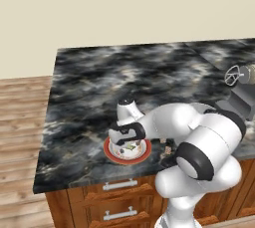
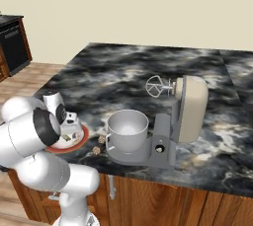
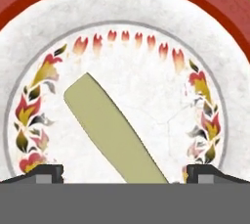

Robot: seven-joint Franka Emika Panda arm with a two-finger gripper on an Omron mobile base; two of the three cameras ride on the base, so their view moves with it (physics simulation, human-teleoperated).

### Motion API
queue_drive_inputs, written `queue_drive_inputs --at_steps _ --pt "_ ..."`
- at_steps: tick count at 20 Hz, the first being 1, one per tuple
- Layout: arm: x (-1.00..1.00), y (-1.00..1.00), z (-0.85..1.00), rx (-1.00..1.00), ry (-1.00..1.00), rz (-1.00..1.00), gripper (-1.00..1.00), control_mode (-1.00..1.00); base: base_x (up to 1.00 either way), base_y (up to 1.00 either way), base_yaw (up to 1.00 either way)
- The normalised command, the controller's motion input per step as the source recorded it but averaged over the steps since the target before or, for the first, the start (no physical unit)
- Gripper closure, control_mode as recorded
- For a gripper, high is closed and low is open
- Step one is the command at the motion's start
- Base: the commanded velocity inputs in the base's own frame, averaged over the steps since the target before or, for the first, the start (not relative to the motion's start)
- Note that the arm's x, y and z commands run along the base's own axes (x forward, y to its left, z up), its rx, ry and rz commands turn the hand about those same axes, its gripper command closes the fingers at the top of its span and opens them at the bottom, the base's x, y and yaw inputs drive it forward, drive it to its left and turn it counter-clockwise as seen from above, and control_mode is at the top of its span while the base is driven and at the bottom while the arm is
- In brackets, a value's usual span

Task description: Add butter and sugar cubes to the stand mixer bowl and then turn on the stand mixer to begin making frosting.

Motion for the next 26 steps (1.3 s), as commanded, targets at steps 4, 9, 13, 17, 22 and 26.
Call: queue_drive_inputs --at_steps 4,9,13,17,22,26 --pt "0.12 0.02 -0.1 0.0 -0.02 0.01 -1.0 -1.0 0.0 0.0 0.0" --pt "0.16 0.1 -0.01 0.0 -0.04 0.04 -1.0 -1.0 0.0 0.0 0.0" --pt "0.04 0.13 -0.26 -0.01 0.0 0.04 1.0 -1.0 0.0 0.0 0.0" --pt "0.0 0.03 -0.3 0.0 0.0 0.04 1.0 -1.0 0.0 0.0 0.0" --pt "-0.01 -0.02 -0.02 0.0 0.0 0.02 1.0 -1.0 0.0 0.0 0.0" --pt "0.0 -0.15 0.4 0.0 -0.05 0.0 1.0 -1.0 0.0 0.0 0.0"
